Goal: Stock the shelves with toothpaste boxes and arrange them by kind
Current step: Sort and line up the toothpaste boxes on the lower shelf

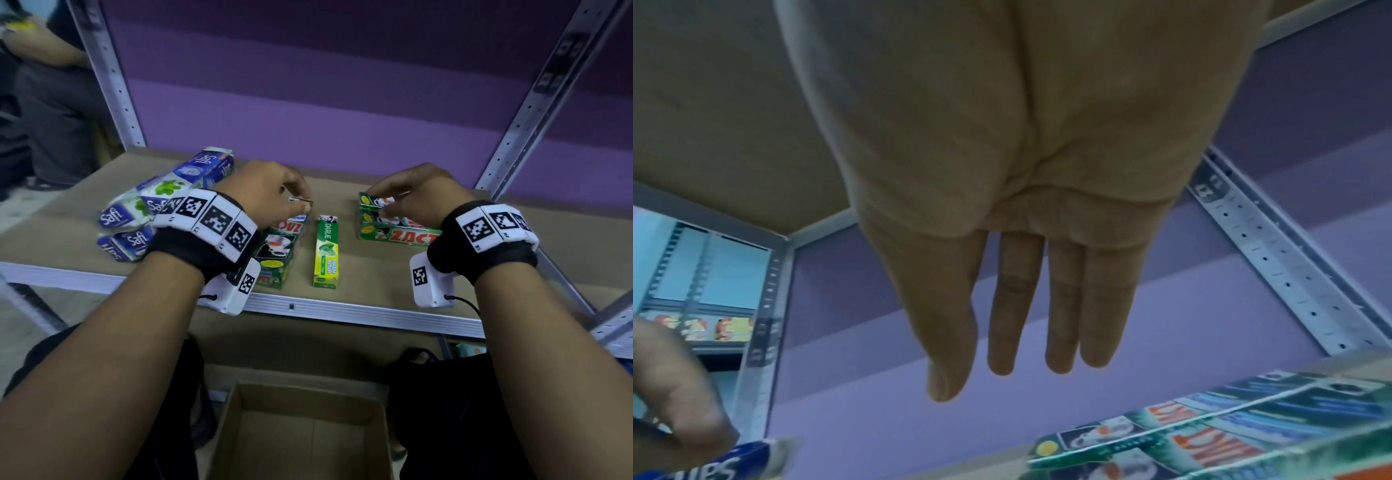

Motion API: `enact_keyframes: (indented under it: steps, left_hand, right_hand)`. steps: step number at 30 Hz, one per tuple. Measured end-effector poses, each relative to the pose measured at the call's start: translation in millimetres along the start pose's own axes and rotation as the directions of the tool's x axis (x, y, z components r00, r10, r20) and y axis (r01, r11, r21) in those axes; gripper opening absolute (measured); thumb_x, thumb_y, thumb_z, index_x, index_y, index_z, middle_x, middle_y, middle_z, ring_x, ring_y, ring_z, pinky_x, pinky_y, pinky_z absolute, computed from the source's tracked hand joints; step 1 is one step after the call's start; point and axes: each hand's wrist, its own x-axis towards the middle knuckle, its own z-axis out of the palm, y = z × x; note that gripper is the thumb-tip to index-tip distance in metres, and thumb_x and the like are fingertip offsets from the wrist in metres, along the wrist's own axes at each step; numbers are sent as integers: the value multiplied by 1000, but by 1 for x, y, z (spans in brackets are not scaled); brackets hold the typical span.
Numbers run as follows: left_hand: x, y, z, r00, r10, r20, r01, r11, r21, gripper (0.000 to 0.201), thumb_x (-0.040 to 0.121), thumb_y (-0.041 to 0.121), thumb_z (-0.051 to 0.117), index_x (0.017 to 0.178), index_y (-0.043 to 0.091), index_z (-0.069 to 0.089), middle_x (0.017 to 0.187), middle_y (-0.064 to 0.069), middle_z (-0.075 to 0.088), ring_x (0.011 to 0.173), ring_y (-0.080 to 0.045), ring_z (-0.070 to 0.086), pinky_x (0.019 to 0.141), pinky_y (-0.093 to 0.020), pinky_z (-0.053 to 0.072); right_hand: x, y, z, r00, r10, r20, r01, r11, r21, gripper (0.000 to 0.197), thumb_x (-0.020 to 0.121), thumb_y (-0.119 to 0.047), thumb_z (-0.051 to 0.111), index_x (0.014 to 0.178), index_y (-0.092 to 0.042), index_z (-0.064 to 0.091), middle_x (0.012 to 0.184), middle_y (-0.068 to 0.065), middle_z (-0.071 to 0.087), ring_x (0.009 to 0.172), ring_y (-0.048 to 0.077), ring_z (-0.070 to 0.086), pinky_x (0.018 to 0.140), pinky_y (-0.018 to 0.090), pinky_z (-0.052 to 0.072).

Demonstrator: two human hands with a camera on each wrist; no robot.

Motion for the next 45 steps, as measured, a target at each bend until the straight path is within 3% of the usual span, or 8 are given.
enact_keyframes:
  steps: [7, 11, 15, 20, 29, 35, 42, 45]
  left_hand:
    - [-29, -36, -19, 996, -76, 50, 71, 994, 87, 30, 81, 24, 78, 110, 26, 70, 114, 7, 65, 109, -13, 60, 94, -28, 47]
    - [-40, -49, -22, 988, -132, 77, 122, 986, 116, 34, 81, 33, 78, 114, 29, 69, 126, 6, 63, 114, -11, 56, 93, -21, 38]
    - [-43, -51, -20, 986, -141, 83, 128, 980, 150, 40, 82, 34, 76, 120, 30, 67, 132, 2, 59, 120, -16, 54, 93, -22, 36]
    - [-46, -52, -20, 985, -155, 83, 135, 970, 202, 49, 81, 36, 77, 127, 26, 63, 135, -3, 54, 123, -20, 51, 104, -34, 41]
    - [-46, -54, -20, 984, -158, 85, 140, 971, 195, 38, 82, 37, 76, 117, 24, 69, 134, -2, 55, 124, -19, 51, 107, -36, 41]
    - [-47, -54, -20, 985, -143, 100, 121, 973, 196, 34, 83, 34, 76, 115, 29, 70, 134, 0, 55, 124, -18, 50, 107, -39, 41]
    - [-43, -52, -22, 985, -140, 103, 117, 973, 201, 38, 81, 33, 77, 118, 29, 69, 134, -1, 56, 124, -19, 51, 105, -35, 42]
    - [-43, -51, -23, 987, -122, 106, 100, 976, 192, 43, 81, 31, 78, 122, 28, 67, 132, -2, 58, 122, -20, 52, 101, -32, 43]
  right_hand:
    - [-2, -45, 28, 978, -174, 112, 183, 980, -73, 39, 80, -9, 76, 110, -34, 74, 108, -7, 71, 92, 10, 67, 90, 22, 50]
    - [2, -67, 51, 940, -247, 235, 282, 951, -129, 42, 80, -7, 76, 114, -31, 73, 112, -4, 69, 90, 8, 63, 71, 14, 45]
    - [6, -87, 70, 911, -260, 320, 337, 918, -212, 54, 76, -11, 79, 122, -36, 67, 123, -8, 66, 110, 13, 59, 90, 23, 46]
    - [12, -96, 83, 885, -262, 384, 395, 859, -325, 57, 77, -16, 78, 128, -34, 64, 129, -4, 62, 116, 18, 58, 93, 23, 45]
    - [19, -94, 92, 878, -268, 397, 419, 831, -365, 66, 74, -14, 80, 132, -37, 60, 131, 6, 50, 118, 23, 52, 83, 18, 34]
    - [20, -96, 91, 875, -268, 403, 423, 828, -368, 68, 69, -18, 86, 129, -38, 61, 125, 7, 50, 116, 26, 51, 98, 32, 45]
    - [20, -84, 84, 886, -333, 322, 428, 853, -298, 63, 68, -20, 87, 125, -34, 63, 110, 1, 51, 105, 21, 53, 84, 23, 41]
    - [19, -79, 74, 894, -362, 264, 403, 906, -125, 59, 67, -11, 87, 121, -25, 67, 112, 4, 61, 102, 22, 59, 88, 32, 49]
